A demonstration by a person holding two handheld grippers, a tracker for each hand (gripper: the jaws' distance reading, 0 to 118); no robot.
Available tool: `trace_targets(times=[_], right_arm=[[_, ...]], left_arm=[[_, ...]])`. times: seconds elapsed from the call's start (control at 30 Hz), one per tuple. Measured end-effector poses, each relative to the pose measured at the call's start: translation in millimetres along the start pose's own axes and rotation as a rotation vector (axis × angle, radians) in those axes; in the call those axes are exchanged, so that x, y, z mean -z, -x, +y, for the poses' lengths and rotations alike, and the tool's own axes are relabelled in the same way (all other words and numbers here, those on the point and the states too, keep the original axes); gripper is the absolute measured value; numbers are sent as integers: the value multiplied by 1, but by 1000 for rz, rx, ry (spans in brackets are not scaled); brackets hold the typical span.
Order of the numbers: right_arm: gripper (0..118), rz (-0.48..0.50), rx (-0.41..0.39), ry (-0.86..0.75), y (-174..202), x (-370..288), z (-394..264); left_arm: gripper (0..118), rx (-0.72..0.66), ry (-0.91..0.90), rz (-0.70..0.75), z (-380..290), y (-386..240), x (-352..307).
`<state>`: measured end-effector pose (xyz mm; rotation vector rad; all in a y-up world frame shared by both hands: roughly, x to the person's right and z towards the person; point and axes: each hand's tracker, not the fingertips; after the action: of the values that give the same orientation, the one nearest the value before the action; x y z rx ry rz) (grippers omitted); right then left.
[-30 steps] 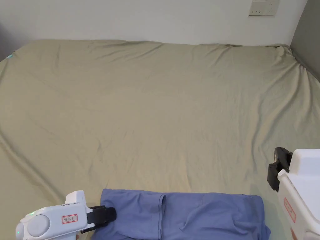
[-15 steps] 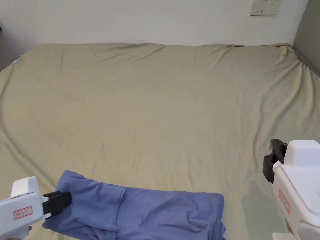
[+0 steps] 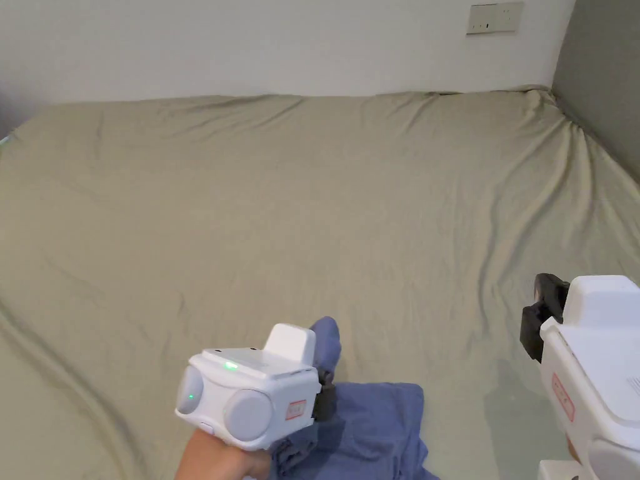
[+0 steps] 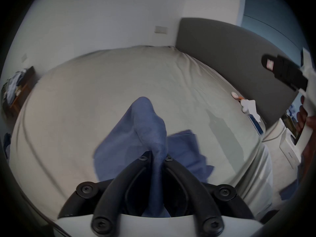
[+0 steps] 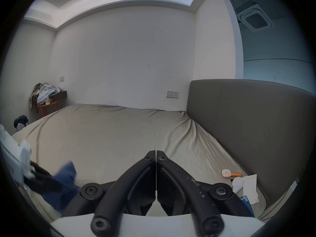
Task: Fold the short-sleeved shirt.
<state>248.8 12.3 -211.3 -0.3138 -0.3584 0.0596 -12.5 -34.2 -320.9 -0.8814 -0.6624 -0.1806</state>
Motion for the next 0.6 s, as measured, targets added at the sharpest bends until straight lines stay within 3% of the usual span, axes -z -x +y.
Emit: trace_targets(times=[0.2, 0.23, 0.27, 0.3, 0.33, 0.37, 0.4, 0.6], right_arm=[[3, -53, 17, 16, -11, -13, -1], [3, -58, 21, 20, -13, -14, -1], [3, -62, 24, 23, -14, -15, -2], [3, -67, 27, 25, -13, -18, -2], [3, -71, 27, 28, -13, -19, -2], [3, -72, 27, 29, -12, -20, -2], [3, -73, 27, 31, -12, -20, -2], [3, -62, 28, 30, -4, -23, 3]], left_arm=[[10, 12, 153, -44, -13, -49, 65], [18, 8, 151, -39, -17, -53, 72], [32, 3, 158, -47, -19, -54, 75], [54, -10, 176, -72, -20, -54, 77], [88, -39, 184, -124, -21, -54, 77], [109, -65, 175, -145, -22, -54, 75], [118, -94, 149, -154, -22, -52, 71], [116, -241, -189, -143, -10, -18, 17]])
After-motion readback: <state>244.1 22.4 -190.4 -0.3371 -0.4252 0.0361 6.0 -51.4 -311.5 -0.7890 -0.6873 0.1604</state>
